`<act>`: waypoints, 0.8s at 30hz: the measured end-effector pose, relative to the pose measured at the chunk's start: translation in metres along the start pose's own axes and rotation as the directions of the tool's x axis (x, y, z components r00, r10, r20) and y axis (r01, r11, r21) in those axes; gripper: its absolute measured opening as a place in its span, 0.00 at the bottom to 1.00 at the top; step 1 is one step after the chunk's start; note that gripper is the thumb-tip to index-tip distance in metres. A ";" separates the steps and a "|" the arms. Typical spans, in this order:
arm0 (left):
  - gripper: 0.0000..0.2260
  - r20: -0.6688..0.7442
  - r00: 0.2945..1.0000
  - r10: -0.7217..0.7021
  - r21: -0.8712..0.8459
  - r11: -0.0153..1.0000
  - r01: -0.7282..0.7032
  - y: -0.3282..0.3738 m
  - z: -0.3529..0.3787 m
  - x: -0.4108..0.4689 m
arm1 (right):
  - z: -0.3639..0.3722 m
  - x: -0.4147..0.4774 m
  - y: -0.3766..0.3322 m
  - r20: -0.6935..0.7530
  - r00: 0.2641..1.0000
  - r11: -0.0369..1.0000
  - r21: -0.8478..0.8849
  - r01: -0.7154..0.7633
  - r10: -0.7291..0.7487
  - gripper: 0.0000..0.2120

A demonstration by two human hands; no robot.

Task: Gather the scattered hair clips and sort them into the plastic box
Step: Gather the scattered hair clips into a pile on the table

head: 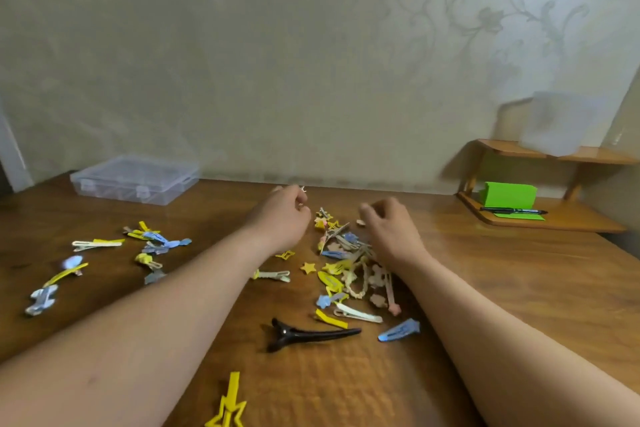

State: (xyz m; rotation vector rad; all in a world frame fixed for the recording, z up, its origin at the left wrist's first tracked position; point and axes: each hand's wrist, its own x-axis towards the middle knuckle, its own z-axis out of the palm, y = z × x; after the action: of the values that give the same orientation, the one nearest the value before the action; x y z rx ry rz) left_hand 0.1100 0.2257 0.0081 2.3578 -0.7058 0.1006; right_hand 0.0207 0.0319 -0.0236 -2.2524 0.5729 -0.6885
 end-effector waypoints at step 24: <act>0.17 0.351 0.932 0.084 -0.208 0.978 -0.010 0.021 0.028 0.001 | -0.014 -0.014 -0.001 0.212 0.968 0.985 0.135 0.104 -0.131 0.19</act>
State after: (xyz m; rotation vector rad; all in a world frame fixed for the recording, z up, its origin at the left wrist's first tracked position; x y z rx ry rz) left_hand 0.0971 0.1942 -0.0008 2.1816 -0.9003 -0.3758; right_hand 0.0017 0.0333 -0.0182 -2.2225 0.2821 -0.5070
